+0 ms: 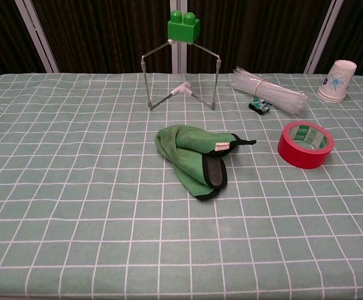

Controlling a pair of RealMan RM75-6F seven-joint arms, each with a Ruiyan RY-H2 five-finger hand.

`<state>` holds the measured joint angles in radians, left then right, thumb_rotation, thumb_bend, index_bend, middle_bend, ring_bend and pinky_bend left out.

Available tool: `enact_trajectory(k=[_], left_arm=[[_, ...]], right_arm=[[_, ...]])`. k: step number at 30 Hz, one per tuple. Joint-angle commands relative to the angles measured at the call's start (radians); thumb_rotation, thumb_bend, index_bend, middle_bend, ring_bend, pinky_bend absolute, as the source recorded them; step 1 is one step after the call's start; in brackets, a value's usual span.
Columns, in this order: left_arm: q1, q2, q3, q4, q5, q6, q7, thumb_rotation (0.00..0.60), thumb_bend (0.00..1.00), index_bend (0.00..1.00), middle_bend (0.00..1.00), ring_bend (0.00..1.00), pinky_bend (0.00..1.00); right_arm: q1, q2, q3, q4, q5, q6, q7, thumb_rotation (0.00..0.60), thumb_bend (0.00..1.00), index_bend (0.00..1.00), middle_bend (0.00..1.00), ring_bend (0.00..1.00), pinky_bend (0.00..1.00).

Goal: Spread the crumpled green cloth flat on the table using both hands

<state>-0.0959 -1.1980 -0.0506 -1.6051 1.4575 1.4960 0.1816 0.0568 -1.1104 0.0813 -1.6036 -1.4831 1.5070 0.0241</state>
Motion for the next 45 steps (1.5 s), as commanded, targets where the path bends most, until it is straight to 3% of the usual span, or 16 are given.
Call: enact_trajectory(k=[1, 13, 22, 32, 45], left_arm=[[0.000, -0.001, -0.001, 0.000, -0.003, -0.001, 0.003, 0.600, 0.03, 0.27, 0.25, 0.20, 0.28], [-0.002, 0.003, -0.007, -0.010, -0.003, 0.000, 0.011, 0.600, 0.03, 0.27, 0.25, 0.20, 0.28], [0.004, 0.008, -0.008, -0.017, 0.009, 0.018, 0.005, 0.600, 0.03, 0.27, 0.25, 0.20, 0.28], [0.017, 0.018, -0.009, -0.024, 0.020, 0.044, -0.008, 0.600, 0.03, 0.27, 0.25, 0.20, 0.28], [0.031, 0.030, -0.010, -0.027, 0.010, 0.050, -0.043, 0.600, 0.03, 0.27, 0.25, 0.20, 0.28]], right_arm=[[0.001, 0.003, -0.001, -0.001, -0.001, -0.004, 0.002, 0.600, 0.09, 0.29, 0.24, 0.18, 0.22], [0.021, 0.005, -0.003, 0.006, -0.027, -0.026, 0.044, 0.600, 0.09, 0.31, 0.24, 0.18, 0.22], [0.202, -0.057, 0.034, 0.049, -0.094, -0.208, 0.128, 0.600, 0.12, 0.41, 0.24, 0.16, 0.22], [0.444, -0.270, 0.067, 0.166, -0.076, -0.478, 0.101, 0.600, 0.12, 0.43, 0.22, 0.10, 0.18], [0.595, -0.577, 0.077, 0.477, -0.021, -0.586, 0.042, 0.600, 0.10, 0.40, 0.21, 0.07, 0.15]])
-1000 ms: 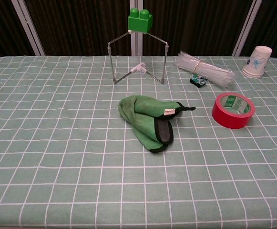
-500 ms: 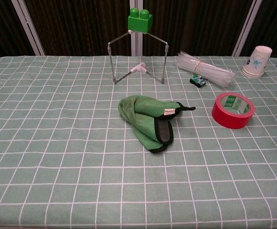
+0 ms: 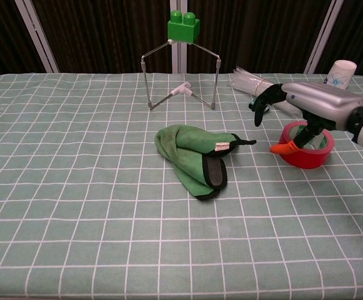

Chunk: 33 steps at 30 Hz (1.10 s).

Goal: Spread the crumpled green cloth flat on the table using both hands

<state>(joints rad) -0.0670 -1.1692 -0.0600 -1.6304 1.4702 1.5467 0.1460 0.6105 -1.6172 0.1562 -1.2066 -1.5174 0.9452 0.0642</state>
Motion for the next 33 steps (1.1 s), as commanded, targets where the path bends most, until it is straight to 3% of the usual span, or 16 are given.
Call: enact_trajectory(k=[1, 17, 23, 33], left_arm=[[0.002, 0.003, 0.000, -0.003, -0.004, -0.003, -0.013, 0.600, 0.03, 0.27, 0.25, 0.20, 0.28], [-0.005, 0.015, -0.002, -0.006, -0.015, -0.035, -0.065, 0.600, 0.03, 0.27, 0.25, 0.20, 0.28], [-0.002, 0.016, -0.003, -0.001, -0.022, -0.037, -0.079, 0.600, 0.03, 0.27, 0.25, 0.20, 0.28], [-0.006, 0.015, -0.002, 0.000, -0.026, -0.050, -0.083, 0.600, 0.03, 0.27, 0.25, 0.20, 0.28]], right_arm=[[0.052, -0.092, 0.004, 0.108, 0.015, -0.026, 0.010, 0.600, 0.10, 0.40, 0.21, 0.07, 0.15], [0.183, -0.299, 0.009, 0.383, -0.007, -0.023, 0.117, 0.600, 0.13, 0.42, 0.22, 0.10, 0.15], [0.200, -0.303, 0.006, 0.402, -0.006, -0.009, 0.136, 0.599, 0.20, 0.46, 0.24, 0.12, 0.15], [0.205, -0.292, -0.007, 0.407, 0.008, -0.012, 0.140, 0.600, 0.21, 0.46, 0.24, 0.12, 0.15]])
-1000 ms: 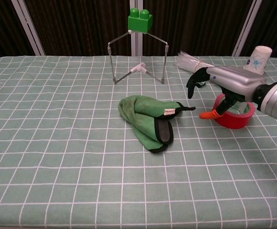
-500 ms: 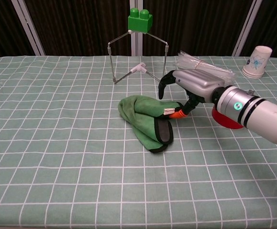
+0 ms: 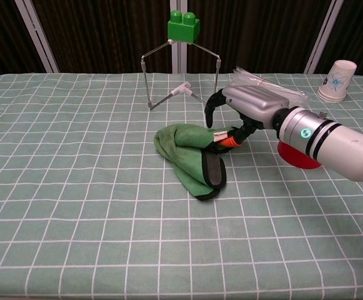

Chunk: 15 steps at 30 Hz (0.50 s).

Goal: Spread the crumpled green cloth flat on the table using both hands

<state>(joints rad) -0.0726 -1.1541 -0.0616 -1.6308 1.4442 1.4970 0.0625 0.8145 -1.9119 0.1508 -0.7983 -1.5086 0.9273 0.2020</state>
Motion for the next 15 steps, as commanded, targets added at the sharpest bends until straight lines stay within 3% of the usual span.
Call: enact_trajectory(k=[1, 10, 15], left_arm=[[0.000, 0.000, -0.001, 0.000, 0.000, 0.000, 0.001, 0.600, 0.03, 0.27, 0.25, 0.20, 0.28], [-0.004, -0.003, -0.001, -0.003, 0.001, -0.004, 0.007, 0.600, 0.03, 0.27, 0.25, 0.20, 0.28], [-0.006, -0.006, -0.006, -0.003, -0.004, -0.006, 0.008, 0.600, 0.03, 0.27, 0.25, 0.20, 0.28]], right_arm=[[0.002, 0.005, -0.002, -0.002, -0.001, 0.009, 0.004, 0.600, 0.22, 0.46, 0.24, 0.13, 0.15], [0.007, 0.022, -0.006, -0.012, 0.009, 0.011, -0.005, 0.600, 0.28, 0.51, 0.26, 0.15, 0.17], [0.008, 0.026, -0.008, -0.014, 0.009, 0.024, -0.009, 0.600, 0.37, 0.69, 0.31, 0.19, 0.21]])
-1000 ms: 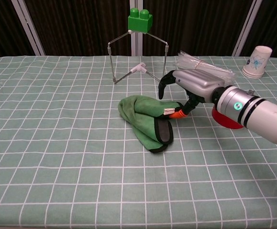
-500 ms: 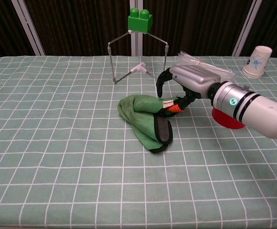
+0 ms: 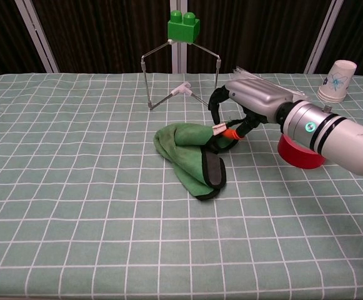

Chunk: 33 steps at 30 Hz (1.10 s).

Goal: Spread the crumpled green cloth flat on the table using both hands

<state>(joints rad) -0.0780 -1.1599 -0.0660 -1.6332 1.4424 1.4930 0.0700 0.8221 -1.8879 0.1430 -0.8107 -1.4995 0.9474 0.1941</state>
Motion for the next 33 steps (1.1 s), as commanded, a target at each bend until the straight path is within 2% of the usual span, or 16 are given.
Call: enact_trajectory(k=[1, 4, 7, 14, 20, 23, 29, 33], left_arm=[[-0.003, -0.001, -0.003, -0.001, -0.004, -0.004, -0.001, 0.600, 0.03, 0.27, 0.25, 0.20, 0.28], [-0.017, -0.006, -0.013, -0.001, -0.010, -0.021, -0.021, 0.600, 0.03, 0.27, 0.25, 0.20, 0.28], [-0.041, -0.010, -0.031, -0.008, -0.024, -0.052, -0.051, 0.600, 0.03, 0.27, 0.25, 0.20, 0.28], [-0.148, -0.062, -0.097, -0.008, -0.027, -0.142, -0.115, 0.600, 0.03, 0.28, 0.25, 0.20, 0.28], [-0.249, -0.118, -0.147, 0.007, -0.058, -0.247, -0.184, 0.600, 0.03, 0.30, 0.25, 0.20, 0.28], [-0.286, -0.142, -0.168, 0.008, -0.092, -0.285, -0.178, 0.600, 0.03, 0.30, 0.25, 0.20, 0.28], [-0.360, -0.212, -0.212, 0.030, -0.194, -0.372, -0.184, 0.600, 0.03, 0.34, 0.25, 0.20, 0.29], [-0.408, -0.243, -0.237, 0.048, -0.269, -0.446, -0.204, 0.600, 0.03, 0.34, 0.25, 0.20, 0.29]], right_arm=[[0.000, 0.004, -0.001, -0.005, 0.000, 0.006, -0.002, 0.600, 0.40, 0.72, 0.32, 0.20, 0.22], [0.005, 0.022, 0.001, -0.026, -0.005, 0.018, -0.012, 0.600, 0.46, 0.77, 0.33, 0.21, 0.22], [0.012, 0.048, 0.009, -0.065, -0.008, 0.031, -0.026, 0.600, 0.47, 0.78, 0.34, 0.21, 0.22], [0.045, 0.159, 0.083, -0.266, 0.014, 0.062, -0.127, 0.600, 0.47, 0.79, 0.34, 0.21, 0.22], [0.081, 0.244, 0.170, -0.445, 0.063, 0.069, -0.266, 0.600, 0.47, 0.79, 0.34, 0.21, 0.22], [0.100, 0.274, 0.209, -0.515, 0.094, 0.071, -0.355, 0.600, 0.47, 0.79, 0.34, 0.21, 0.22], [0.152, 0.292, 0.278, -0.602, 0.201, 0.053, -0.545, 0.600, 0.48, 0.79, 0.34, 0.21, 0.22], [0.196, 0.271, 0.302, -0.619, 0.273, 0.048, -0.677, 0.600, 0.49, 0.79, 0.33, 0.20, 0.22]])
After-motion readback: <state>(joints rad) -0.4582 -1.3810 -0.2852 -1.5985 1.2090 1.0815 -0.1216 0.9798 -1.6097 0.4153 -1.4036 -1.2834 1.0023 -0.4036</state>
